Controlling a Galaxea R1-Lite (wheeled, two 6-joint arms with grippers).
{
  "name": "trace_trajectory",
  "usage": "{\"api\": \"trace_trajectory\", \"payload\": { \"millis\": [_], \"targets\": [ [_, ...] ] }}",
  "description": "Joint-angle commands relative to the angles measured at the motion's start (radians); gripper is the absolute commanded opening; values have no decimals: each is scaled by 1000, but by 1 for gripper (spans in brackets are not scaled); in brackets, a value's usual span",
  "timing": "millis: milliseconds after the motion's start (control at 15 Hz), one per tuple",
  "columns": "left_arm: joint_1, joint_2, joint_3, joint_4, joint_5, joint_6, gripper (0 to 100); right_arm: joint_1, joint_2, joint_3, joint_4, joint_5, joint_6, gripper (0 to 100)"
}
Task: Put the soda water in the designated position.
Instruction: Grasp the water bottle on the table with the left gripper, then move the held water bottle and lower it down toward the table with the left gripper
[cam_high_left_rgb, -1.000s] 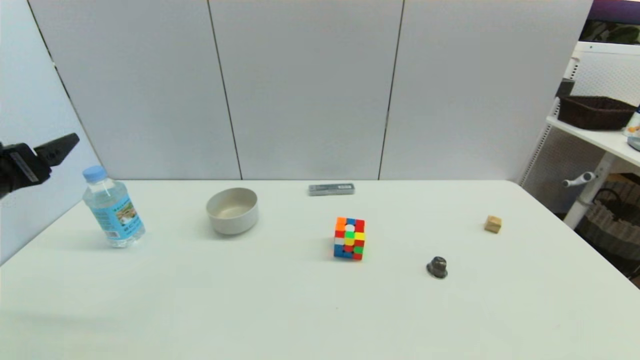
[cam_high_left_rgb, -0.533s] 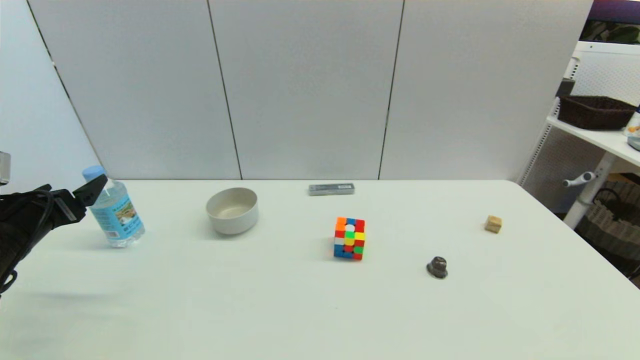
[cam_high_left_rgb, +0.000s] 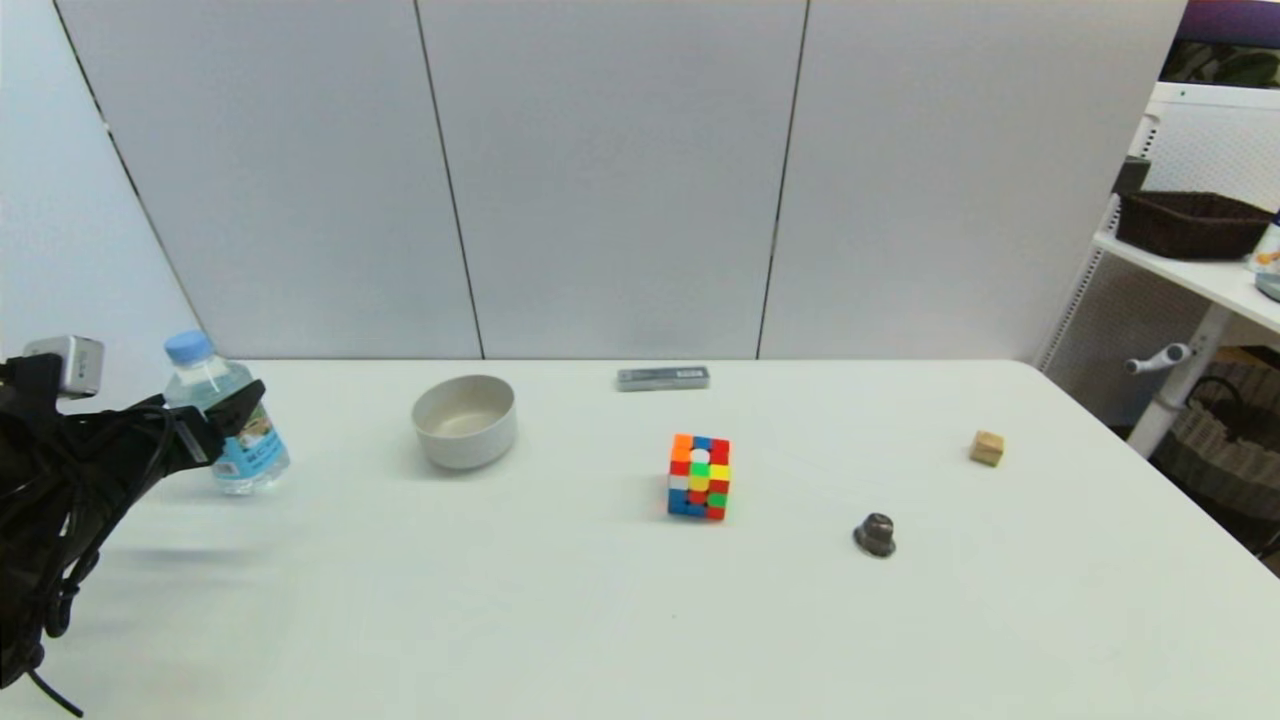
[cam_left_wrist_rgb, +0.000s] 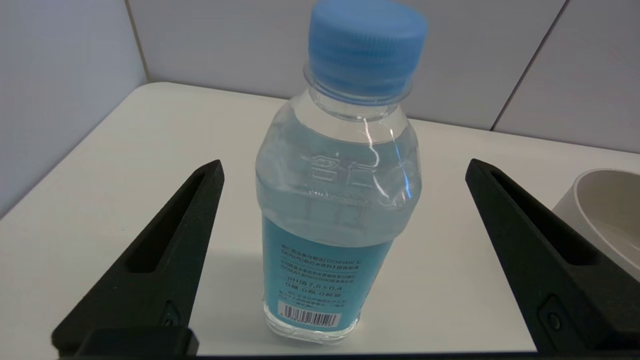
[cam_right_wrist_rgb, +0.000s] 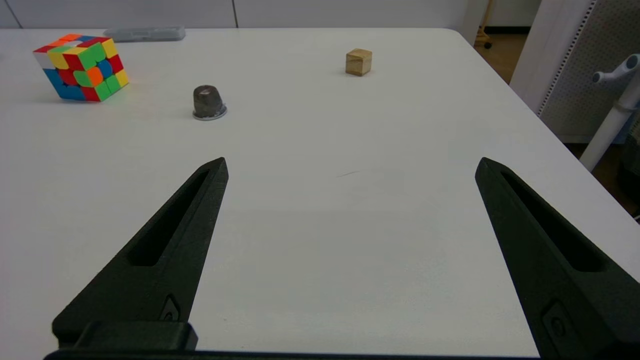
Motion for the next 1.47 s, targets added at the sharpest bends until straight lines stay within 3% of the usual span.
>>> {"api": "trace_trajectory", "payload": {
  "millis": [67,200,267,1133,1467],
  "targets": [
    [-2,44,-47,-5,-1,-1,100,1,-2,0,0,0,-1,100],
    [-2,53,-52,-5,-1,-1,100,1,-2,0,0,0,1,100],
    [-2,56,-52,-5,-1,-1,0,1,1,0,0,0,-1,100],
    [-5,67,-182,0,-9,7,0,1,1,0,0,0,-1,100],
    [-52,-15,-420,192,-27,19,0,-1,-2,0,0,0,-1,100]
  ]
}}
